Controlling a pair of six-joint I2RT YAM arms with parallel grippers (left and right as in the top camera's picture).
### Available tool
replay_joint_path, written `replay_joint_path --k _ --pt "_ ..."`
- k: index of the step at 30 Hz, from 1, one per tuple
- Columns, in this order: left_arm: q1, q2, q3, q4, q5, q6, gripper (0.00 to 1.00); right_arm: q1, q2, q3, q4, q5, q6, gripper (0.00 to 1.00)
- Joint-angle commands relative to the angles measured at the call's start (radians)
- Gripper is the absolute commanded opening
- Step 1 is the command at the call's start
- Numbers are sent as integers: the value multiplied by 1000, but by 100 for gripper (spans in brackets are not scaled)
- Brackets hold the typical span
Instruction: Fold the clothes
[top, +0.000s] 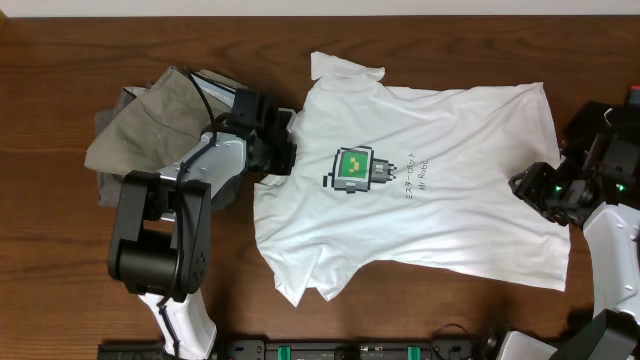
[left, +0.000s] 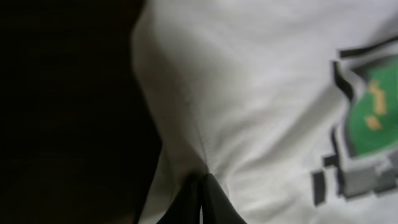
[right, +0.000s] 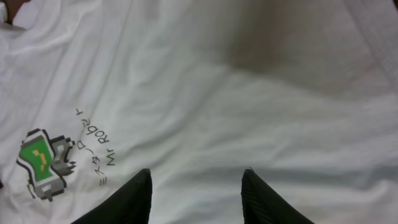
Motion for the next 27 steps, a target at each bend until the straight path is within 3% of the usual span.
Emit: replay_joint_path --k 1,3,7,12,15,22,25,27 --pt "11 29 2 2 -323 -72 6 9 -2 5 -1 -2 -15 45" --pt "19 29 3 14 -414 -109 6 9 -2 5 -1 10 -14 46" --pt "30 28 29 19 -421 -115 7 16 5 3 -1 38 -8 46" --pt "27 17 74 -3 -352 -115 32 29 48 -21 7 45 -8 44" --pt "27 2 88 -21 -343 -116 40 45 98 -25 -34 47 -7 44" --pt "27 -117 91 -63 -323 -115 64 36 147 -25 -149 208 29 58" --pt "27 -206 91 -105 -317 -115 71 28 148 -25 -161 211 30 59" --pt "27 -270 91 -137 -312 -116 73 28 149 -32 -164 211 51 48"
